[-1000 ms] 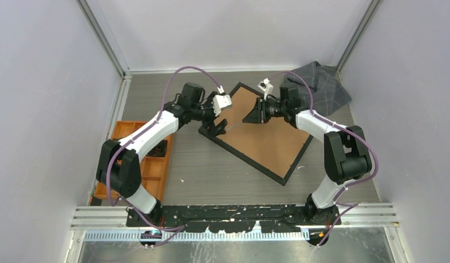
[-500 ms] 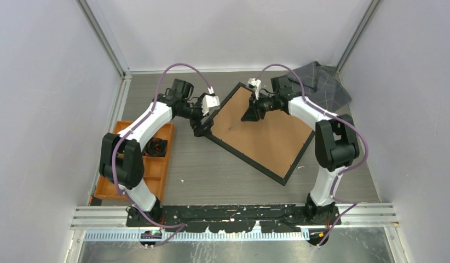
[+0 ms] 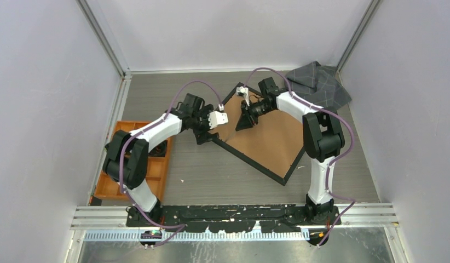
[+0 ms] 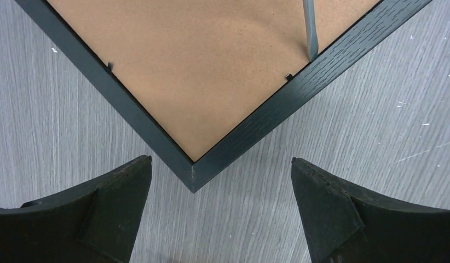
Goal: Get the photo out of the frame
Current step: Release the photo frame item from the photo frame.
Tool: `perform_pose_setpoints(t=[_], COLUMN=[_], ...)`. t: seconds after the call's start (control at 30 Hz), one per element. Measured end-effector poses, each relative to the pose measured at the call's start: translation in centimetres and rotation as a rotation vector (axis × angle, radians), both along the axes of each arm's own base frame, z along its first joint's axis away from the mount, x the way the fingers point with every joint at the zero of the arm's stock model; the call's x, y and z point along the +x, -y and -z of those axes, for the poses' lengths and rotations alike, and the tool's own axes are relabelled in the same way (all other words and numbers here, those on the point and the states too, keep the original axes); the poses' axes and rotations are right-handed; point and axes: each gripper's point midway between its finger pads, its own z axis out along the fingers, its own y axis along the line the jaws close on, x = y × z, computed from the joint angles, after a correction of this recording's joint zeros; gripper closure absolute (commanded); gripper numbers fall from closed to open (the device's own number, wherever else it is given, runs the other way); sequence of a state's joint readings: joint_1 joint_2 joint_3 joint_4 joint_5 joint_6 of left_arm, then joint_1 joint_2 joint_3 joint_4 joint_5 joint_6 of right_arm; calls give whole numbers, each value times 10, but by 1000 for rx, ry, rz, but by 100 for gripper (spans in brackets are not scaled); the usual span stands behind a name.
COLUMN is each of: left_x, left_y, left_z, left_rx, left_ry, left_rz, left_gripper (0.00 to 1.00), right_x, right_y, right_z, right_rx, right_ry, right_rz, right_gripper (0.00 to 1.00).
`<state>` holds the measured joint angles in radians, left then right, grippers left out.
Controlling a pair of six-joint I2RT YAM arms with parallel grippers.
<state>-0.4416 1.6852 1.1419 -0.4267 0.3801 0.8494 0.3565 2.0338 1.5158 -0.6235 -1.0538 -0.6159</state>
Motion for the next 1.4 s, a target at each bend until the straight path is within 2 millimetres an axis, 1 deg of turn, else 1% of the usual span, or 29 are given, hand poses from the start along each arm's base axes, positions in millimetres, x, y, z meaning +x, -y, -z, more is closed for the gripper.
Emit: perform_pose_setpoints(t=[0.2,0.37,0.47,0.57,0.7,0.83,0.97,1.07,1.3,1.4], left_x=[5,7,7,6,8,17,28,31,21,20], left_y=[8,12,12,9,4,-9,-15,-17,-23,-25], left_z=[6,10,17,23,22,14,10,15,34,37], left_rx=[23,28,44,64,68,68,62,65,119,136], left_ry=[38,58,63,70,72,60,33,-8,-103,-104], left_rz=[6,10,21,24,30,21,30,44,109,122], left_gripper=[0,0,0,0,0,0,0,0,0,0], right_x=[0,2,3,8,18,28,31,29,23,23], right_y=[-4,-8,-10,-13,-14,-9,-6,-8,-12,-13], right_z=[5,4,3,0,-9,-14,-15,-15,-12,-11], right_rx=[16,19,16,18,36,44,41,40,26,14], right_ry=[-13,-29,-38,-34,-17,-6,-7,-8,-20,-15], right_rz=[19,39,52,67,85,108,120,115,105,109], right_gripper=[99,99,99,99,99,99,99,99,99,99])
